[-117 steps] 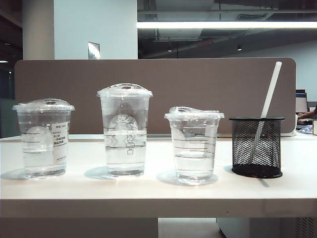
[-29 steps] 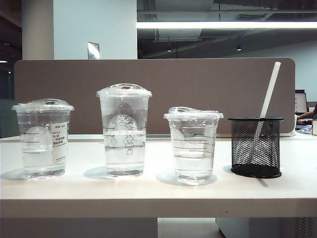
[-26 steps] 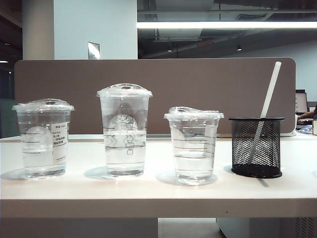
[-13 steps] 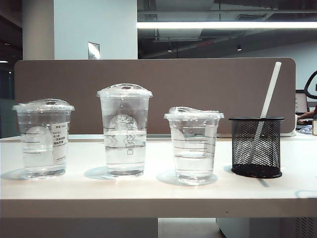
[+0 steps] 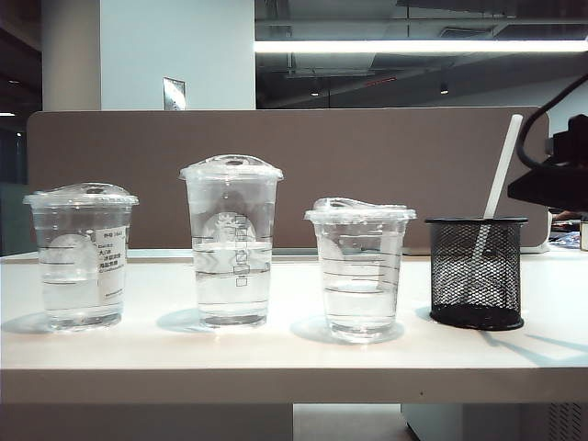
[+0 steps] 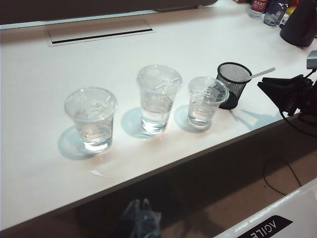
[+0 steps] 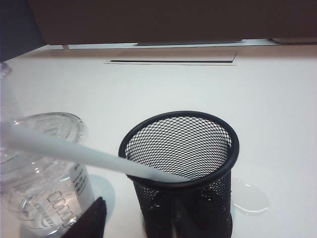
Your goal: Pick up the straw and insert it into the small coffee cup.
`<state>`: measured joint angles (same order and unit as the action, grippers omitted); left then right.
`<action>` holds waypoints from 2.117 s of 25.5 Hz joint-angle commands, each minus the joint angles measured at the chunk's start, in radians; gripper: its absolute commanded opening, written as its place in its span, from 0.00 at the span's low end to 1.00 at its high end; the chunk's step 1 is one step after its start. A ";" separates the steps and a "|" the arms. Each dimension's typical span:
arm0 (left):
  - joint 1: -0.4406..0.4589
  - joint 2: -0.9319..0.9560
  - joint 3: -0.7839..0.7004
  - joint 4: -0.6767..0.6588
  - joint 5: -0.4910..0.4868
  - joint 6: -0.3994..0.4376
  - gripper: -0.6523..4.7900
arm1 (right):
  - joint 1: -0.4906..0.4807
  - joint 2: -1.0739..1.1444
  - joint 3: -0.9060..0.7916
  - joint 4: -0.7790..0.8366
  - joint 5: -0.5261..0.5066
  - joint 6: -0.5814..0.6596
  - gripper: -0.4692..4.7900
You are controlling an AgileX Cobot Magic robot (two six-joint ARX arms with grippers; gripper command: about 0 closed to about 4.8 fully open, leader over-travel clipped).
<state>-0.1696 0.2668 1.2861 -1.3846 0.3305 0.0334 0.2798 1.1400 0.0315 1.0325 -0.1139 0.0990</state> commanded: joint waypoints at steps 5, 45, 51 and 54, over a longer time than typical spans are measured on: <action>0.000 0.001 0.002 0.010 0.005 0.004 0.11 | 0.009 -0.001 0.029 0.001 -0.001 -0.030 0.45; 0.000 0.001 0.002 0.010 0.006 0.004 0.11 | 0.009 -0.043 0.447 -0.481 -0.054 -0.155 0.13; 0.000 0.001 0.002 0.010 0.006 0.004 0.11 | 0.012 -0.187 0.707 -0.989 -0.235 -0.183 0.13; 0.000 0.001 0.002 0.010 0.006 0.004 0.11 | 0.044 -0.190 0.780 -1.072 -0.271 -0.183 0.13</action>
<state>-0.1696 0.2668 1.2861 -1.3846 0.3309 0.0334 0.3031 0.9501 0.7818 0.0158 -0.3538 -0.0795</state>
